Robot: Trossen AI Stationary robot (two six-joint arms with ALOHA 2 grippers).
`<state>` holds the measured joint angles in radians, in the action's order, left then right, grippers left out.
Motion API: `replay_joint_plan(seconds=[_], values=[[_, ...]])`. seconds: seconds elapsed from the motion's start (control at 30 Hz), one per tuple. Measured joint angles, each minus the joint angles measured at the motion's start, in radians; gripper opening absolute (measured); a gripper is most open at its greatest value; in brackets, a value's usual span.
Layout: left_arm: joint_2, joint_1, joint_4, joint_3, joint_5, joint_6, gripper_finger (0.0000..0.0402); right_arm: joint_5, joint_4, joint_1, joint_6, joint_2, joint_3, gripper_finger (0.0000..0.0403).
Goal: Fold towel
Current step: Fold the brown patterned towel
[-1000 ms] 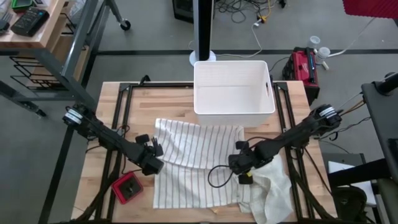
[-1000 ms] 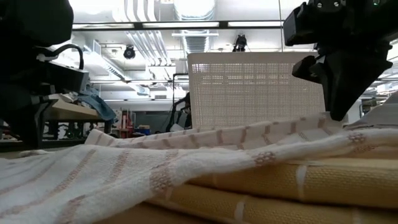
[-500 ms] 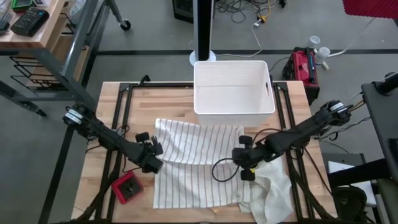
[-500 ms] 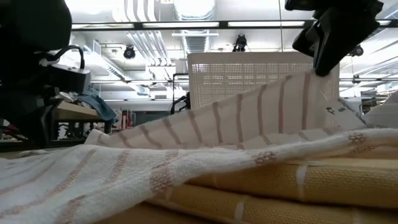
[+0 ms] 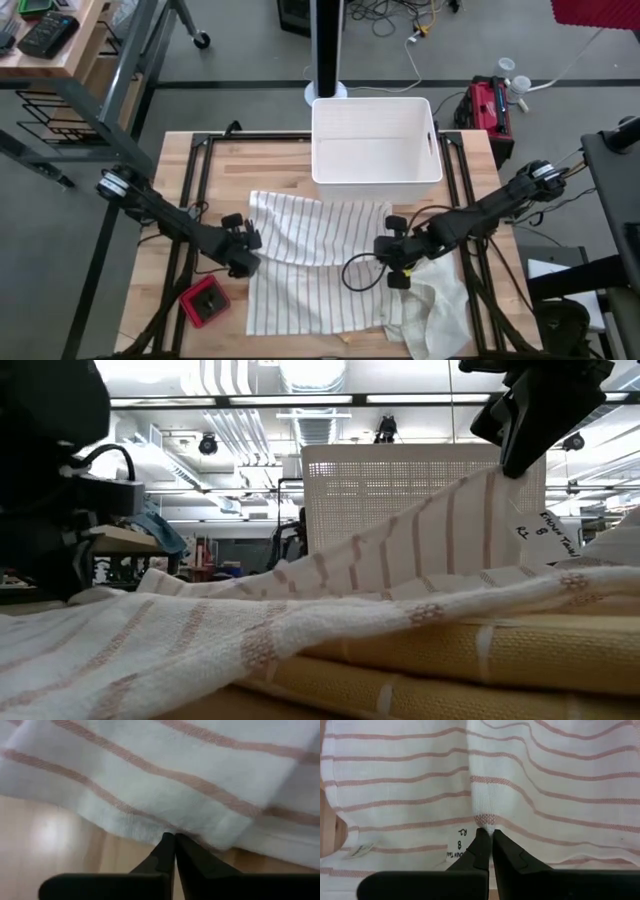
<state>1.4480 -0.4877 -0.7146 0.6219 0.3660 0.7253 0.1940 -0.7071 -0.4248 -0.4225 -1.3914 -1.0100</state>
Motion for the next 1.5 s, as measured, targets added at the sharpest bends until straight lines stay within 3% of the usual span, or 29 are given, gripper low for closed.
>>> replay_joint_plan(seconds=[0.13,0.33,0.53,0.73,0.97,1.17,1.27,1.4,1.5], values=[[-0.076,-0.002,-0.005,-0.003,-0.034,0.001,0.0001,0.009,0.0,0.0,0.002,0.0,0.0,0.0],[-0.188,-0.003,-0.095,0.046,0.02,0.025,0.0,0.009,-0.025,0.0,0.001,0.007,0.0,0.0],[-0.223,-0.005,-0.102,0.085,0.004,-0.041,0.0,0.018,-0.043,0.0,-0.031,0.02,0.0,0.0],[-0.162,-0.006,-0.07,0.067,-0.096,-0.053,0.0044,0.017,-0.044,0.0,-0.033,0.016,0.0,0.0],[-0.026,-0.006,-0.056,0.066,-0.106,-0.059,0.0133,0.017,-0.043,0.0,-0.037,0.016,0.0,0.0],[0.085,-0.007,-0.063,0.073,-0.107,-0.062,0.0159,0.018,-0.043,0.0,-0.038,0.016,0.0,0.0],[0.098,-0.007,-0.062,0.074,-0.108,-0.059,0.0138,0.018,-0.042,0.0,-0.036,0.016,0.0,0.0],[0.06,-0.007,-0.054,0.081,-0.128,-0.058,0.0028,0.018,-0.044,0.0,-0.033,0.016,0.0,0.0],[0.007,-0.008,-0.097,0.099,-0.079,-0.049,0.0007,0.018,-0.045,0.0,-0.028,0.016,0.0,0.0]])
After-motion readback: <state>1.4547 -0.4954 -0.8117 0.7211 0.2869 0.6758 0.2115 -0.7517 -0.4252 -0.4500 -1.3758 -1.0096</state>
